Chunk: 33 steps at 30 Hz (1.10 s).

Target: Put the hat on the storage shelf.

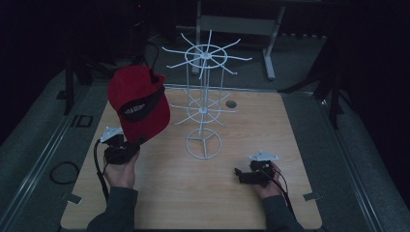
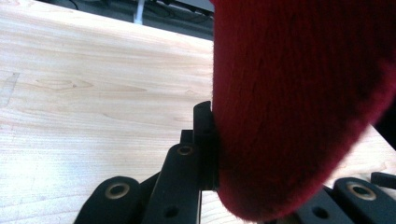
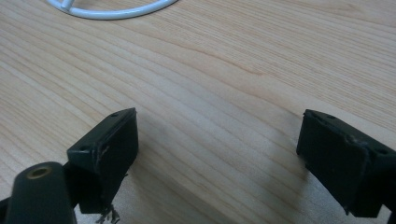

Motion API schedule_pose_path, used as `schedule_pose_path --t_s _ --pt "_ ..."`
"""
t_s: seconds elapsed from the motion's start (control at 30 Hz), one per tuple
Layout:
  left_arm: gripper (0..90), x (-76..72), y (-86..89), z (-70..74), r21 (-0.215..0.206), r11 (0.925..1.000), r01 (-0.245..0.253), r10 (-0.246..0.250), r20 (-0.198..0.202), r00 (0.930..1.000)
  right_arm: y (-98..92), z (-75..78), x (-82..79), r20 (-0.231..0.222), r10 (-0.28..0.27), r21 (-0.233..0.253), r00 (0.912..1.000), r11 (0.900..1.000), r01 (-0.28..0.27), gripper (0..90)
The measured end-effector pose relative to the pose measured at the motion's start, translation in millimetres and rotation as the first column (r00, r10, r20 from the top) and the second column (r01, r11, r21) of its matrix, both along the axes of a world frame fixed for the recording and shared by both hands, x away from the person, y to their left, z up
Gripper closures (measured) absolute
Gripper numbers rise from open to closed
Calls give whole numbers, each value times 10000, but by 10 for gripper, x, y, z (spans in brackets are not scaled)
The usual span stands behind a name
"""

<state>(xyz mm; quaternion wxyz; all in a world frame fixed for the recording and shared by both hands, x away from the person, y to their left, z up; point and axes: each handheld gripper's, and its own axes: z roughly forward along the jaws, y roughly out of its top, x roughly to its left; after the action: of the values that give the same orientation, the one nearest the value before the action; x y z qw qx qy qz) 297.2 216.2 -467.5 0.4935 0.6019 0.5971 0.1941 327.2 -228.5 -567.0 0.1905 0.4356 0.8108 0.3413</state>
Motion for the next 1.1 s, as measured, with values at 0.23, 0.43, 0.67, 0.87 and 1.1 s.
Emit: schedule_pose_path --t_s 0.23,0.43,0.67,0.87,1.1 --pt "855 -3 11 65 -8 10000 30 -30 107 9999 0 0 0 2 -1 7 10000 10000 1 125" --pt "855 -2 15 123 32 10000 57 -57 186 9998 1 0 0 -4 -9 8 10000 10000 9 125" --pt "855 -4 18 193 94 9999 58 -61 305 9995 1 0 0 -5 -10 8 10000 10000 10 125" --pt "855 -13 32 240 160 9999 57 -62 356 9993 0 1 0 1 -9 8 10000 10000 9 125" --pt "855 -21 55 308 152 9999 36 -43 476 9989 1 1 0 -2 -11 7 10000 10000 11 125"
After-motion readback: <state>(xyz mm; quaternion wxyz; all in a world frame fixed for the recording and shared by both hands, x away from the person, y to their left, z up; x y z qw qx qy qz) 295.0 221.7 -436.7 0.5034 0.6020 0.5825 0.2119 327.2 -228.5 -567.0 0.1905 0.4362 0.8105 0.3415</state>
